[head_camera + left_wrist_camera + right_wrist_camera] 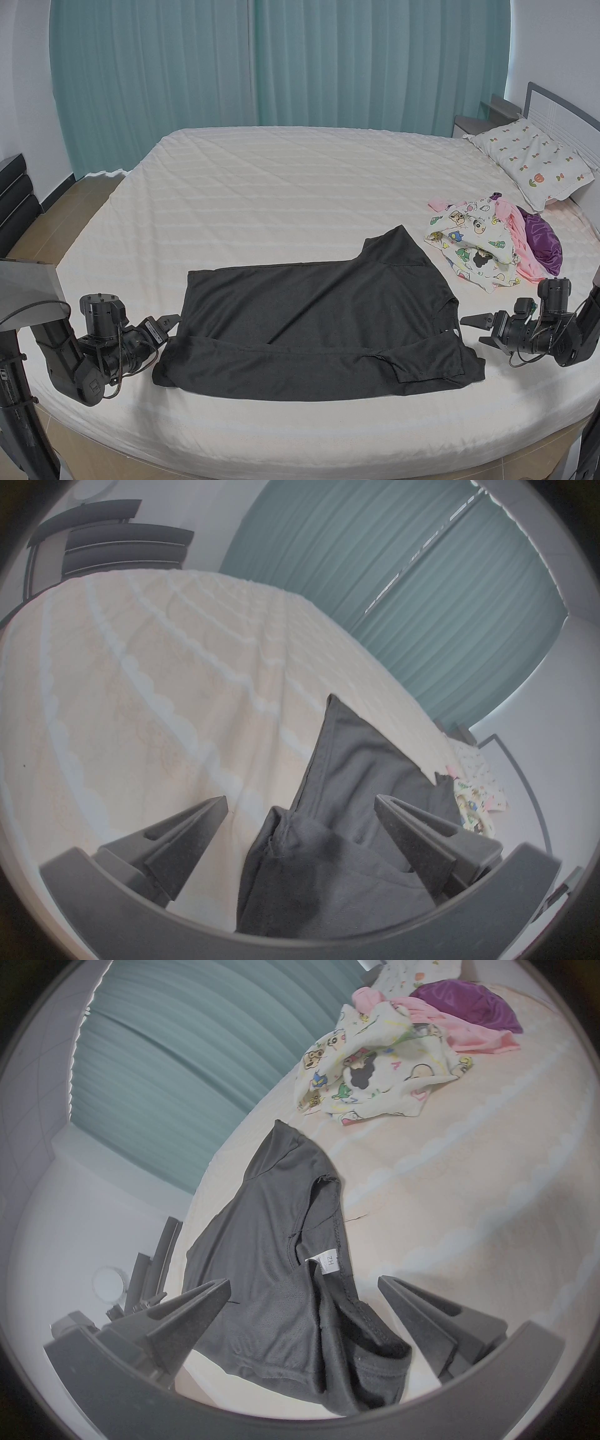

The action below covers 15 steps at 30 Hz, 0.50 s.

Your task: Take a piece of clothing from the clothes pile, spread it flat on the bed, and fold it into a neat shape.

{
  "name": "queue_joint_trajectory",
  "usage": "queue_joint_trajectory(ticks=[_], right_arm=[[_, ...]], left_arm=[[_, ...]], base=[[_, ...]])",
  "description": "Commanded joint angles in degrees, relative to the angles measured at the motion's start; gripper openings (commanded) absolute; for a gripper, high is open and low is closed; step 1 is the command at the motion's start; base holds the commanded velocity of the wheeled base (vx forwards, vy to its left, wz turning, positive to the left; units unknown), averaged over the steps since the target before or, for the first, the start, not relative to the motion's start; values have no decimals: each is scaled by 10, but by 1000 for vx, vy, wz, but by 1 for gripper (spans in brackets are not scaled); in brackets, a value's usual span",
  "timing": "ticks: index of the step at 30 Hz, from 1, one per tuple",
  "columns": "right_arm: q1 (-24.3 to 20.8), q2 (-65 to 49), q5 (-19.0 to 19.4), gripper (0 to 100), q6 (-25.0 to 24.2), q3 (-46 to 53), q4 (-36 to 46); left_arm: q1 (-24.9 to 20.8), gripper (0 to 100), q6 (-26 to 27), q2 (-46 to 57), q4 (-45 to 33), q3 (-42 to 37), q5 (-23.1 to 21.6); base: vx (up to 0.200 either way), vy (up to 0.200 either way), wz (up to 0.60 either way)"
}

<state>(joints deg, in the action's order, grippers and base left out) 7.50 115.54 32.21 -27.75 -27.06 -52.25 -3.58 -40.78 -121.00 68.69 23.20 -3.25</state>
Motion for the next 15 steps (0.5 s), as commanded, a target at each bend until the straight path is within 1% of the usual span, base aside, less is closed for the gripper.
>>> queue_joint_trajectory(ticks=[1, 4, 9, 12, 15], right_arm=[[8, -33, 0, 100, -21, 9, 0], [5, -44, 0, 100, -39, 10, 0], [-4, -47, 0, 100, -41, 14, 0], [-5, -45, 0, 100, -40, 14, 0], [-10, -42, 0, 100, -40, 14, 0]], left_arm=[[9, 100, -7, 42, 9, -18, 0], [9, 100, -10, 42, 11, -22, 0], [13, 100, -10, 37, 12, -25, -7], [12, 100, -11, 37, 12, -25, -8], [11, 100, -11, 36, 14, -23, -4]], base=[[0, 0, 0], [0, 0, 0], [0, 0, 0], [200, 0, 0], [0, 0, 0]])
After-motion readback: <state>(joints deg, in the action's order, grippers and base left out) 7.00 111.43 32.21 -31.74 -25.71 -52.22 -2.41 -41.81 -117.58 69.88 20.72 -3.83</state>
